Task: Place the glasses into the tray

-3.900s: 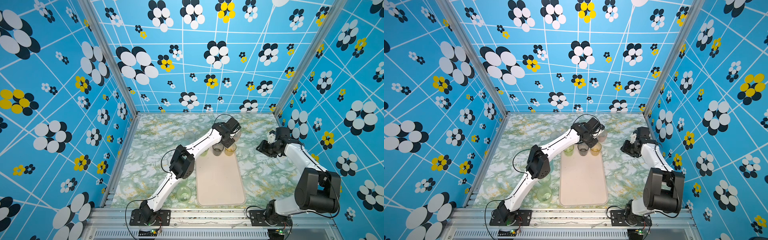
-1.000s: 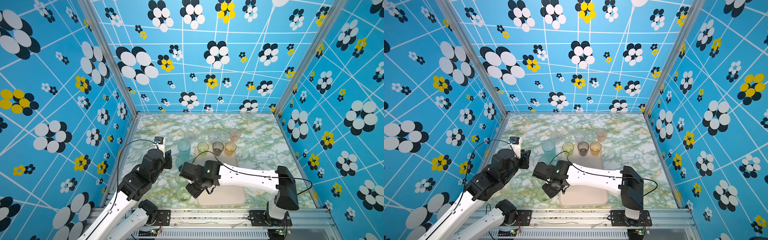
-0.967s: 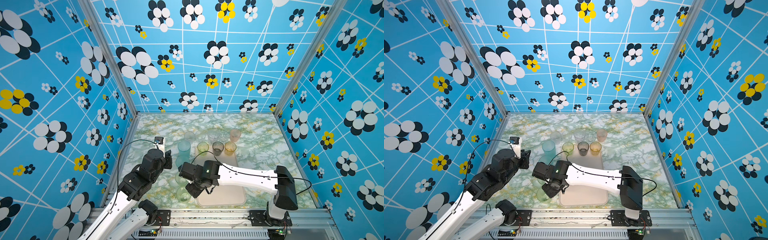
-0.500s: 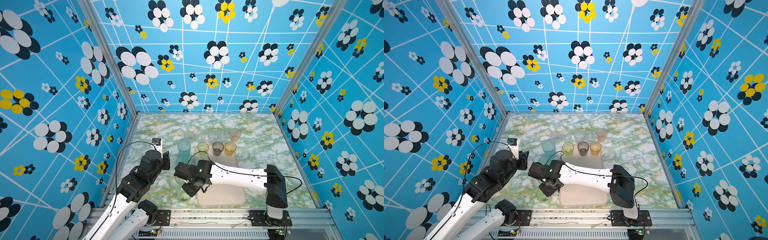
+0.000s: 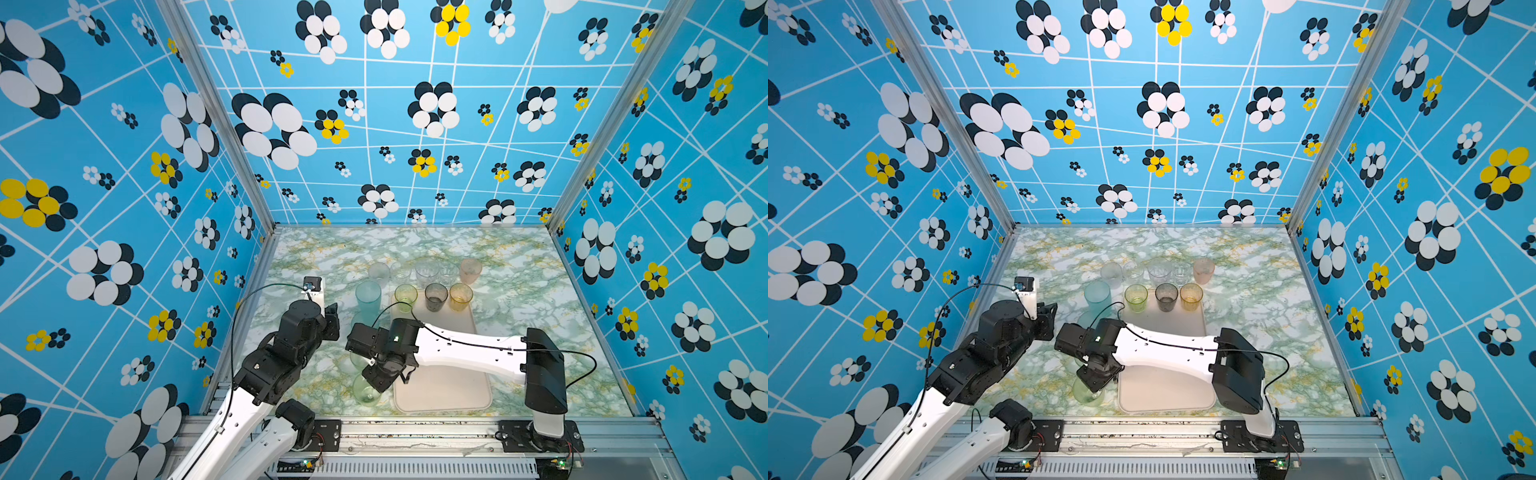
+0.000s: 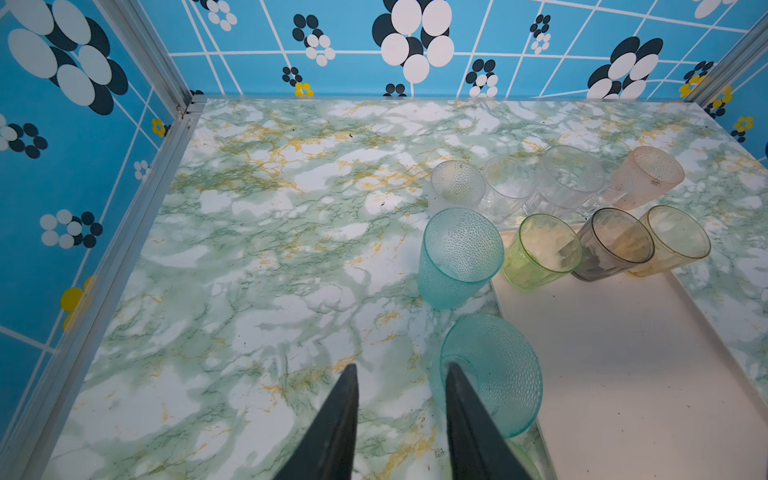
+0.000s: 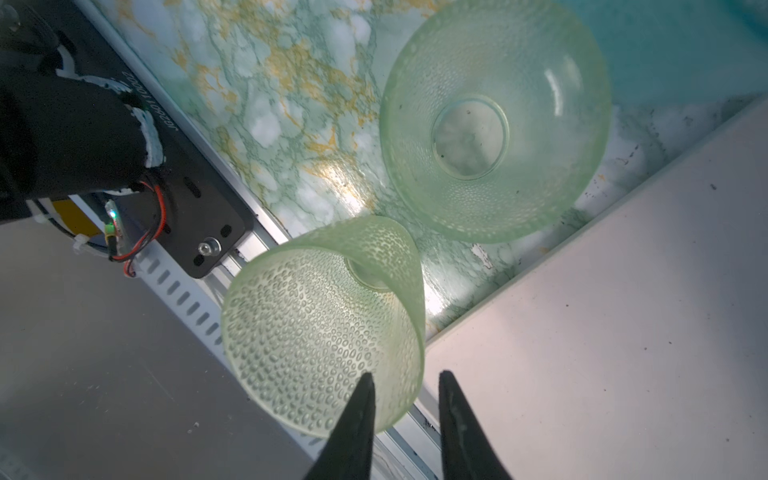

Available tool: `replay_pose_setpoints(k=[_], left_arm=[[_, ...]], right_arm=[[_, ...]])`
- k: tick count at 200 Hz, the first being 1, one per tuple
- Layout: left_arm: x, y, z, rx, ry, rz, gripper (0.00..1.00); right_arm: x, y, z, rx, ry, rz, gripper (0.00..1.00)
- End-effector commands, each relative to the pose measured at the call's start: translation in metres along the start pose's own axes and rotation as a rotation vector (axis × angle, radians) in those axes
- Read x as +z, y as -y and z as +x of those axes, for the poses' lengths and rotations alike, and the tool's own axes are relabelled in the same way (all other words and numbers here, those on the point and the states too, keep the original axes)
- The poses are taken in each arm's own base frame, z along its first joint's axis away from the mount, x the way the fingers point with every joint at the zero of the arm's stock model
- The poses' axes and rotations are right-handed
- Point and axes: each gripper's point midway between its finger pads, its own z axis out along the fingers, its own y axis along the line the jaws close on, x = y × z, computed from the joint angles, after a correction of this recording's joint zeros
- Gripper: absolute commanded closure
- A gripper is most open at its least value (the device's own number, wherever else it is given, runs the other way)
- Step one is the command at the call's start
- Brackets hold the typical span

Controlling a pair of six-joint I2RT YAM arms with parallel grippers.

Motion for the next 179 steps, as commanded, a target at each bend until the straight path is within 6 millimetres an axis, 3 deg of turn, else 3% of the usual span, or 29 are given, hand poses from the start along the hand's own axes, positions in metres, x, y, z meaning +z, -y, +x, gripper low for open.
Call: replay_pose_setpoints(k=[1,46,111,153,179], left_arm=[[0.003,0.000,0.004,0.008,-0.007,0.007,0.63],[0.006,0.000,0.006,0.007,-0.013,0.005,0.63],[0.009,0.000,0.008,0.006,-0.024,0.009,0.63],[0.010,0.000,0.008,0.004,-0.027,0.006,0.63],[0.010,0.000,0.008,0.004,-0.028,0.007,0.63]], right_arm=[[0.005,0.001,0.002,-0.014,-0.038,0.005,0.72],[0.010,0.004,0.002,-0.013,-0.052,0.011,0.77],[0.011,0.007,0.003,-0.020,-0.061,0.028,0.93],[-0.001,0.011,-0.001,-0.025,-0.024,0.047,0.97],[-0.022,0.018,-0.005,-0.022,0.041,0.078,0.98]])
